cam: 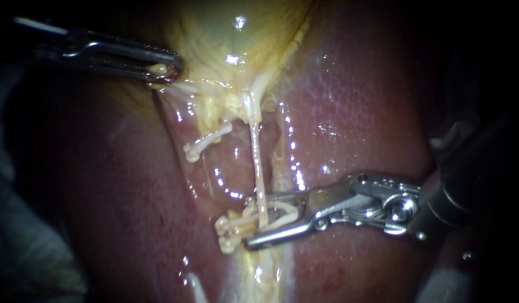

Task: Clipping first clip right tube

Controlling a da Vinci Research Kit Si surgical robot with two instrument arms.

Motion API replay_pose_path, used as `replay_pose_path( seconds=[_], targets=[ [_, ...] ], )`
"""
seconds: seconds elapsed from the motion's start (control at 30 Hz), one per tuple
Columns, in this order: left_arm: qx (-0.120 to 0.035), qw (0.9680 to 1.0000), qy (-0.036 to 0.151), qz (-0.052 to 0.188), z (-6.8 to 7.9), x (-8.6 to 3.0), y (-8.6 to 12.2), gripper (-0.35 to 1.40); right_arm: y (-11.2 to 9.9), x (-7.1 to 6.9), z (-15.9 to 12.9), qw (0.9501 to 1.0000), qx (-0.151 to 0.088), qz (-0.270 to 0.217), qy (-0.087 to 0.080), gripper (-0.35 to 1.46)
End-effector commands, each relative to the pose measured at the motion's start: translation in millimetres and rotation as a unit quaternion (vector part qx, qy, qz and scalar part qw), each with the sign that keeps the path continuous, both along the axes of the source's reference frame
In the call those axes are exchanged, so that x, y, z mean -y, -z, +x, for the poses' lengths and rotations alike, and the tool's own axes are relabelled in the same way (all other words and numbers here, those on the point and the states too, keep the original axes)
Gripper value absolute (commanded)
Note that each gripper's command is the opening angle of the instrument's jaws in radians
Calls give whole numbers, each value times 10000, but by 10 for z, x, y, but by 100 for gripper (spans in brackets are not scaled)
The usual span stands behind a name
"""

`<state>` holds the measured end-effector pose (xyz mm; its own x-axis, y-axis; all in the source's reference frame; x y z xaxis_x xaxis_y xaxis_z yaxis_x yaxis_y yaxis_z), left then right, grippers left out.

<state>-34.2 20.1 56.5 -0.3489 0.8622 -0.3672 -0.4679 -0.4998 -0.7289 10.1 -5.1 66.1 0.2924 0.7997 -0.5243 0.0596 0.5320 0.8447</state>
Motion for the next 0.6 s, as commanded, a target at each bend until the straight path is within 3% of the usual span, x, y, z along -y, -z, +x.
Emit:
replay_pose_path(
  seconds=[0.03,0.37,0.6],
  targets=[
    [0,10000,-1,0,0,0,0,-35,4,1,0,10000,-44,13,17,50],
    [-1,10000,1,0,0,0,1,-35,31,13,8,9989,-372,244,146,49],
    [-1,10000,1,0,0,0,1,-35,35,16,8,9982,-437,292,297,40]
  ],
)
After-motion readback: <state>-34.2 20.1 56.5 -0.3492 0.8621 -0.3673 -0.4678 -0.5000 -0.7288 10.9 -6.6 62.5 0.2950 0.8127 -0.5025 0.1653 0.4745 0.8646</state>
